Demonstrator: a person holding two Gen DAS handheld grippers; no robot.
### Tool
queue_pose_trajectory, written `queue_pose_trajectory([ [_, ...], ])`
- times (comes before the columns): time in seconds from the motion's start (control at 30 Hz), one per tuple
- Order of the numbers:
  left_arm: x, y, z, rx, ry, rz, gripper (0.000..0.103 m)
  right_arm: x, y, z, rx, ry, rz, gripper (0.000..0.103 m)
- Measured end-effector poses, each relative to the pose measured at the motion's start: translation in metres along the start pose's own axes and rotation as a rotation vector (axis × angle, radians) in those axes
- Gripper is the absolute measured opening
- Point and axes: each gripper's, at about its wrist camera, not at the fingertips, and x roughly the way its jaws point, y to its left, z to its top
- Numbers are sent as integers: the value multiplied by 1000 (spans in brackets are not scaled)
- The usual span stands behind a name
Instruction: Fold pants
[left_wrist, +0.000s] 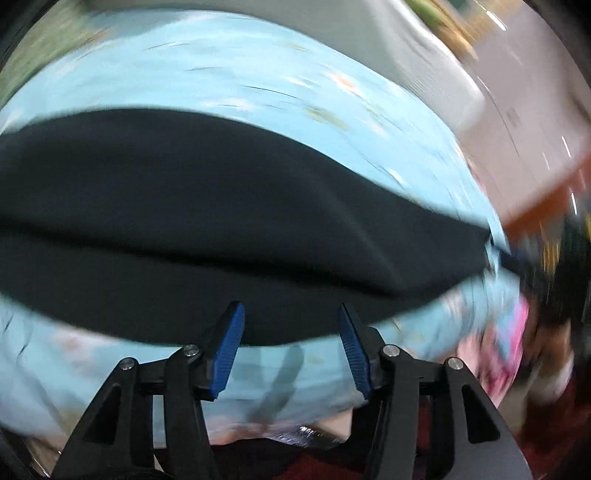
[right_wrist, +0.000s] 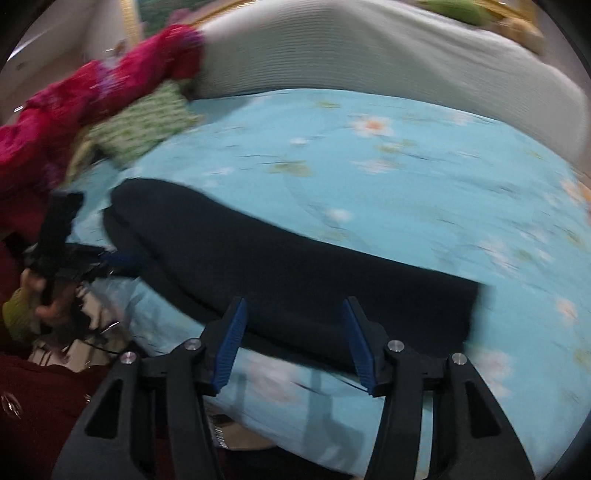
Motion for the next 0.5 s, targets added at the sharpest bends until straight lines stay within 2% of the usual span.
queue_pose_trajectory([
  [0.13, -16, 52, 17, -203, -53, 27, 55, 53, 61, 16, -103, 40, 123, 55],
  [0.23, -23, 84, 29, -330, -77, 42, 55, 87, 97, 24, -176, 70, 175, 55],
  [0.37, -30, 111, 47, -432, -121, 82, 55, 121, 143, 33, -313, 86, 144, 55],
  [0.5, -28, 132, 60, -510, -154, 81, 54, 144, 161, 37, -381, 106, 104, 55],
])
